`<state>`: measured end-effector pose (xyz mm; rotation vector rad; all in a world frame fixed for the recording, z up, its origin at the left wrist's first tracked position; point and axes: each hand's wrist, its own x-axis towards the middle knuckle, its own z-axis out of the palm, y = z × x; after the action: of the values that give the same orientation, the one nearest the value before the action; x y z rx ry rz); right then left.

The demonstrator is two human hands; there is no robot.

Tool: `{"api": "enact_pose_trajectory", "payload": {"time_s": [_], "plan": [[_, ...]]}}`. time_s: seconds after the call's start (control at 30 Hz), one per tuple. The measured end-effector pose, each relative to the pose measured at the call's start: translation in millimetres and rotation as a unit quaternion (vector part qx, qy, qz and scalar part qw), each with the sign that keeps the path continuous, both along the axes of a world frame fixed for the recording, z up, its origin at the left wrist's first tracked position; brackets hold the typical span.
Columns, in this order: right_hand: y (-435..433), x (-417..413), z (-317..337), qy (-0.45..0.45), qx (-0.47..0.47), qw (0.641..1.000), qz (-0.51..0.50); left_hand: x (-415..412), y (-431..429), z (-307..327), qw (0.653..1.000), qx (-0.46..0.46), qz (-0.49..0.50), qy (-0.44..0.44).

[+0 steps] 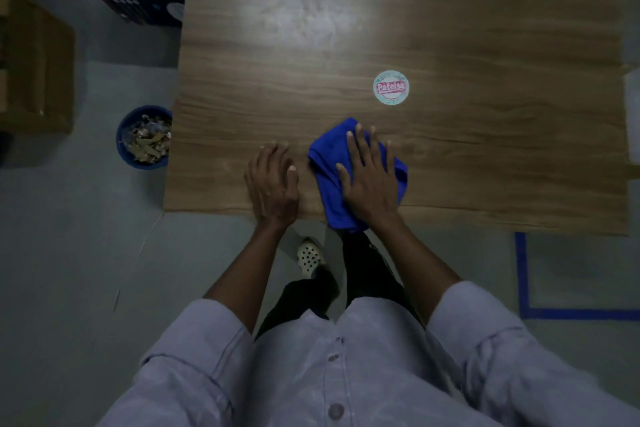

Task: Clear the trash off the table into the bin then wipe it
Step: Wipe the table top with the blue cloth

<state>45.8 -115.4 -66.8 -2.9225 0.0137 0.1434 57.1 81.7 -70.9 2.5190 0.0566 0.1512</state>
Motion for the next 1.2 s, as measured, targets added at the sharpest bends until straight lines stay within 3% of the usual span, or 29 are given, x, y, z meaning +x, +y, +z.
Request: {"api": "enact_pose_trajectory", "payload": {"time_s": [0.23, 0.37, 0.6, 0.7, 0.77, 0.93, 1.1, 1.2], "plan": [[33, -9, -15, -0.006, 0.020, 0.998, -0.063, 5, 17, -13, 0.993, 0.111, -0.039, 0.007], [38, 15, -15, 0.020, -0.009, 0.986, -0.162, 7, 15, -15, 0.991, 0.128, -0.033, -0.004], [91, 66, -18, 0.002, -0.010, 0.999, -0.049, 6, 22, -15, 0.997, 0.019, -0.015, -0.068], [106, 48, -15, -0.006, 0.006, 1.000, 0.018, 12, 31, -10, 0.996, -0.071, 0.029, -0.045], [99, 26, -14, -0.009, 0.018, 0.999, 0.031, 16, 34, -3, 0.996, -0.081, 0.024, -0.026], [48, -11, -12, 0.007, 0.003, 1.000, -0.021, 29, 44, 3, 0.996, 0.051, -0.072, -0.015], [23, 53, -13, 0.010, -0.005, 0.994, -0.110, 50, 31, -1, 0.993, 0.107, -0.034, 0.024], [53, 97, -15, 0.003, -0.002, 0.995, -0.095, 54, 29, -11, 0.989, 0.147, -0.022, 0.020]]}}
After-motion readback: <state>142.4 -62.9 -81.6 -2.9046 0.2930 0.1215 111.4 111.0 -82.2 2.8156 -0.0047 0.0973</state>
